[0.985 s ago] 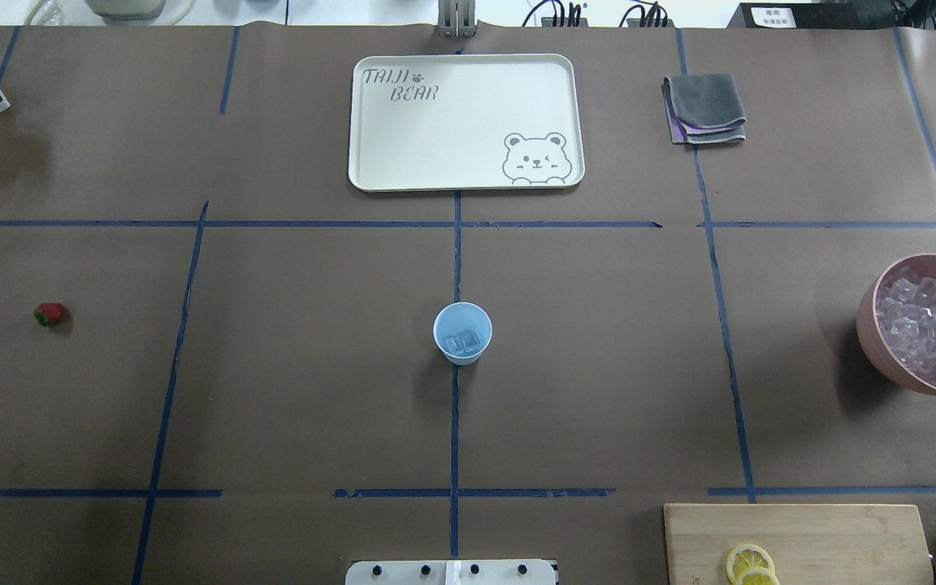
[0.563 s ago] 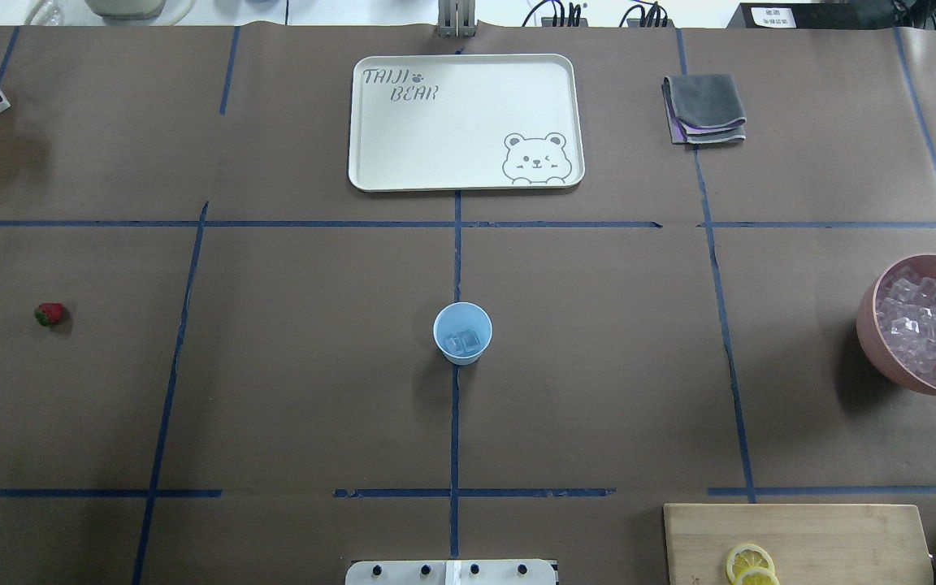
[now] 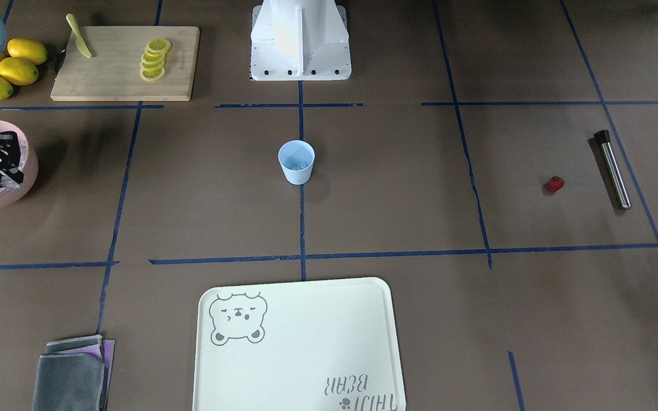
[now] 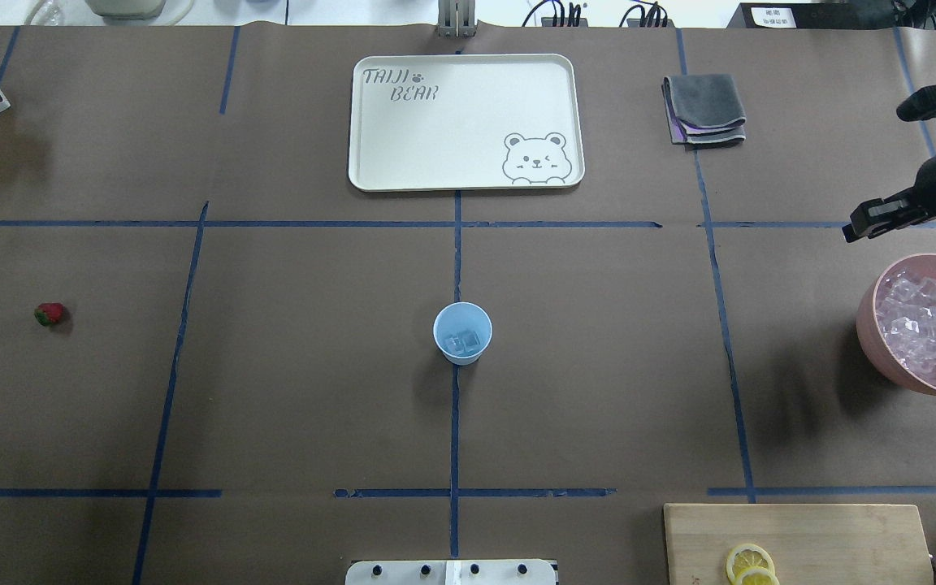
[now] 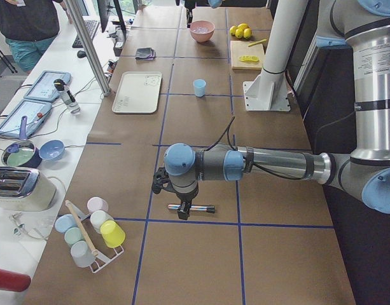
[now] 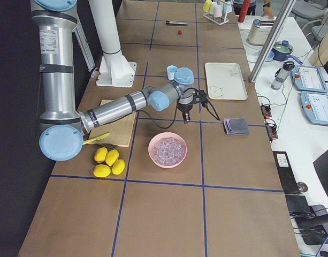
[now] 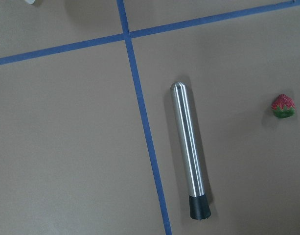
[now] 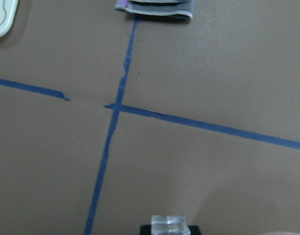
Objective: Mash ice and strawberries in cup
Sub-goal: 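Lift the ice cube with the right gripper and carry it over the light-blue cup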
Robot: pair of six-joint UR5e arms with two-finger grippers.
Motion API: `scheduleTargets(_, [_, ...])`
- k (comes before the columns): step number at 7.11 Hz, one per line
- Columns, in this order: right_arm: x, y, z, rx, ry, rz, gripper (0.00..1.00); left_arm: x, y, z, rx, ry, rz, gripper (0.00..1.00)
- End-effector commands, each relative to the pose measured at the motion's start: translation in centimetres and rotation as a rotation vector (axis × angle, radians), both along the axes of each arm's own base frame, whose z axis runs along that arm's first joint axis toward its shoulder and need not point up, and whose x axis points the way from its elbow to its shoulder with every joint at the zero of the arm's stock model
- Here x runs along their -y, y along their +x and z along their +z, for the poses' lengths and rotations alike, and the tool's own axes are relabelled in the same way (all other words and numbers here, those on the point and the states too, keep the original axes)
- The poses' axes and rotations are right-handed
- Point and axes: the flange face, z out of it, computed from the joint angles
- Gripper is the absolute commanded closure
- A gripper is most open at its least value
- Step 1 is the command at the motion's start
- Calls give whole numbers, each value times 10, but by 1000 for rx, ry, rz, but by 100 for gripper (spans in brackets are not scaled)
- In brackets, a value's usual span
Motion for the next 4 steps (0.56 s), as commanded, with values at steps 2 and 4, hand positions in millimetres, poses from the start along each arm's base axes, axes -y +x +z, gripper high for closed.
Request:
scheduleTargets(2, [24, -32, -57, -1, -5, -27, 100, 3, 0, -4, 0, 22, -1, 0])
scheduleTargets(4, [25, -58, -85, -1, -6, -57, 100, 4, 0, -4, -1, 25, -1, 0])
